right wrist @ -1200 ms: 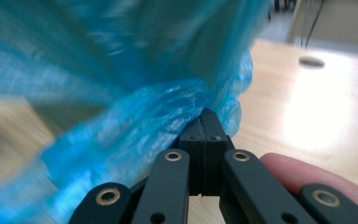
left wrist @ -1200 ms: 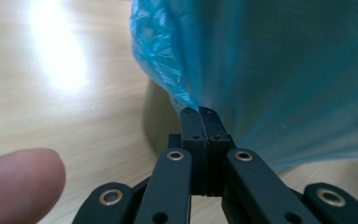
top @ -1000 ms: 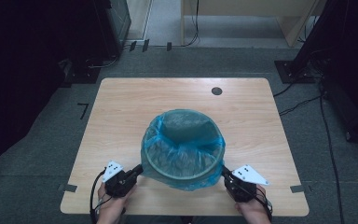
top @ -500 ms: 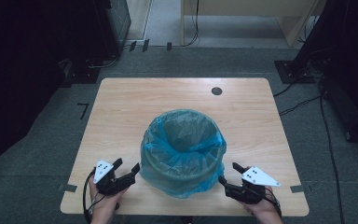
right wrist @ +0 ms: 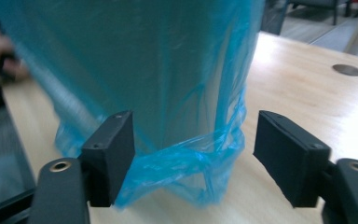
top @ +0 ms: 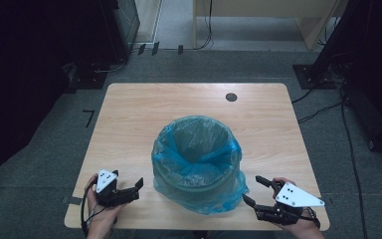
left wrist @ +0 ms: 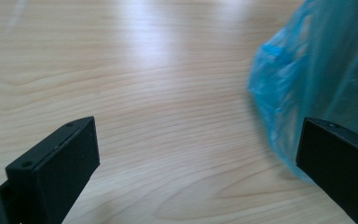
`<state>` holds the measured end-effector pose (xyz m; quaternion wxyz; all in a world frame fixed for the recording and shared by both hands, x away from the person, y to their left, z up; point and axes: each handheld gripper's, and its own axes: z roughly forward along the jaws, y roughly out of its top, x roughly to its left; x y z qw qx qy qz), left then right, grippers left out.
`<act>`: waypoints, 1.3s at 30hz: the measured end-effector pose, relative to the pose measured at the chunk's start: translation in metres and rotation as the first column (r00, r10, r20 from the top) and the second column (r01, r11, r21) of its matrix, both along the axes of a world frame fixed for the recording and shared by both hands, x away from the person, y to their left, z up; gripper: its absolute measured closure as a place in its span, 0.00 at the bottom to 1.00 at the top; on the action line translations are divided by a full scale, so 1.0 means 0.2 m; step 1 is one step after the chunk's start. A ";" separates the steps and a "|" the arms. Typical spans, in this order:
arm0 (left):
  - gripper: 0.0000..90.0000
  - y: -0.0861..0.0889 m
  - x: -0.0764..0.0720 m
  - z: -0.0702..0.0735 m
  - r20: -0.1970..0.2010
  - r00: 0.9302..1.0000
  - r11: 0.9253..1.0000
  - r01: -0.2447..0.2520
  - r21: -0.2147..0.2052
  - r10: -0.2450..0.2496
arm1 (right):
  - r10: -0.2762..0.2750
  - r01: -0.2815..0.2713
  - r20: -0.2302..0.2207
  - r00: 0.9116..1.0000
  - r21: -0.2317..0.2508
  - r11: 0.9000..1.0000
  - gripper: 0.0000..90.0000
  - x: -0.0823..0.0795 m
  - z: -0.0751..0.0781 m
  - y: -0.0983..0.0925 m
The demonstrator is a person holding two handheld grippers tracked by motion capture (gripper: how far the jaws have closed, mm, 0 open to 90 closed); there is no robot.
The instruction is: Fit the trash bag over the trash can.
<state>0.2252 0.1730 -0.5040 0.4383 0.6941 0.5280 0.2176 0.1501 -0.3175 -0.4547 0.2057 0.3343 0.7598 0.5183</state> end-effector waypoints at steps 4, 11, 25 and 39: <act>0.00 0.05 0.00 0.00 0.002 0.999 0.999 -0.036 0.010 0.036 | -0.014 0.014 0.006 1.000 0.009 1.000 0.35 0.00 0.01 -0.03; 0.00 0.12 0.02 -0.05 -0.082 0.995 0.991 -0.053 0.121 0.063 | -0.047 0.044 0.080 0.996 0.039 0.998 0.68 0.02 0.12 -0.07; 0.00 0.14 0.05 -0.08 -0.154 0.986 0.973 -0.021 0.230 0.058 | 0.201 -0.191 0.239 0.950 -0.068 0.979 1.00 0.18 0.49 -0.02; 0.00 0.14 0.05 -0.08 -0.154 0.986 0.973 -0.021 0.230 0.058 | 0.587 -0.478 0.186 0.788 -0.416 0.774 1.00 0.43 0.80 0.52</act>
